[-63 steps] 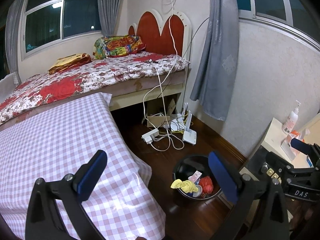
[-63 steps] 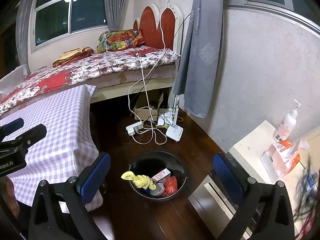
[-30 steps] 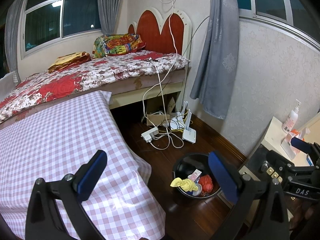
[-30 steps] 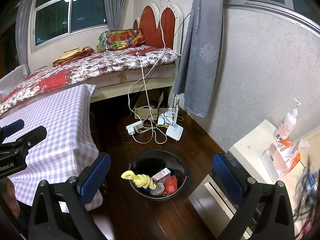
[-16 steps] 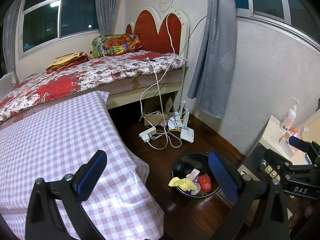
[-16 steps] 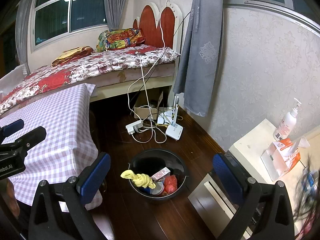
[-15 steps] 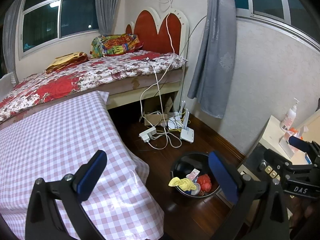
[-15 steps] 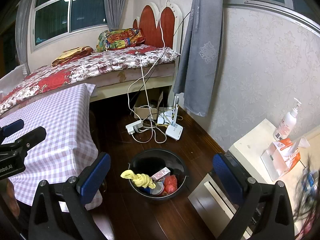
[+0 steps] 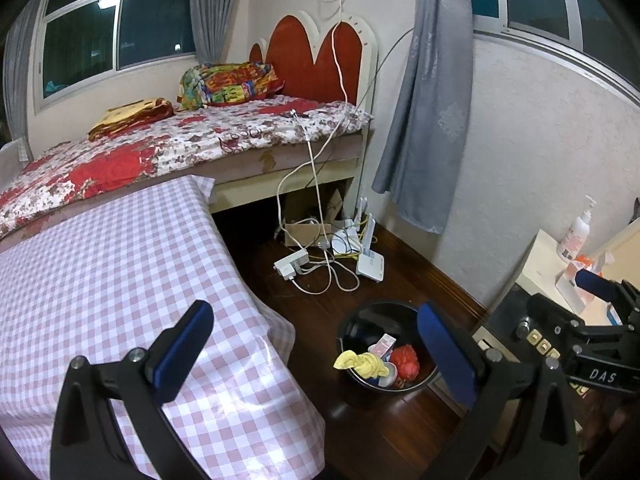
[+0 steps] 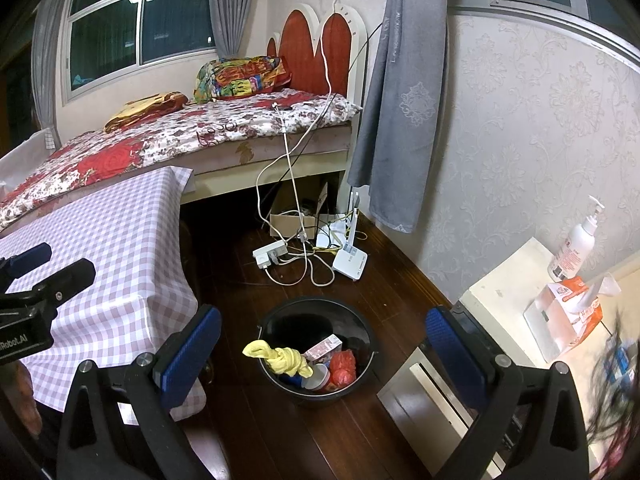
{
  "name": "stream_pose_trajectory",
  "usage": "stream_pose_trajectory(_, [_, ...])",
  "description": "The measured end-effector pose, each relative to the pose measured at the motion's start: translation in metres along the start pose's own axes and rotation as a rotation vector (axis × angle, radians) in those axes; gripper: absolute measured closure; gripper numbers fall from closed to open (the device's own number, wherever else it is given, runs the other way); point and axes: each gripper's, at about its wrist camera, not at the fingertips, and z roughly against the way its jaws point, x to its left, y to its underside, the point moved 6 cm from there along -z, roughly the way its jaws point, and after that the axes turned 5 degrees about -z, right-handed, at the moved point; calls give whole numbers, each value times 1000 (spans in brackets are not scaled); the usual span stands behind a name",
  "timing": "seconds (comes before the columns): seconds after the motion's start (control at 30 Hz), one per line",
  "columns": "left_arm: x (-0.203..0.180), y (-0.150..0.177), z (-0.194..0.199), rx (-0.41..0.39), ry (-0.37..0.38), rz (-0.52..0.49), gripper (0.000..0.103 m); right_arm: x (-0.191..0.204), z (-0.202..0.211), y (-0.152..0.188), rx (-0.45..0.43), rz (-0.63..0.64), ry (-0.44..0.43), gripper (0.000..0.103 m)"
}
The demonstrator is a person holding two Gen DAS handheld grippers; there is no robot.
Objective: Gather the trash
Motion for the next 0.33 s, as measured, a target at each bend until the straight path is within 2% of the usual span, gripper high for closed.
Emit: stream_pose_trajectory(0.33, [1,2,-1,-5,-4,-11,1,0,0,0,2,0,-2,0])
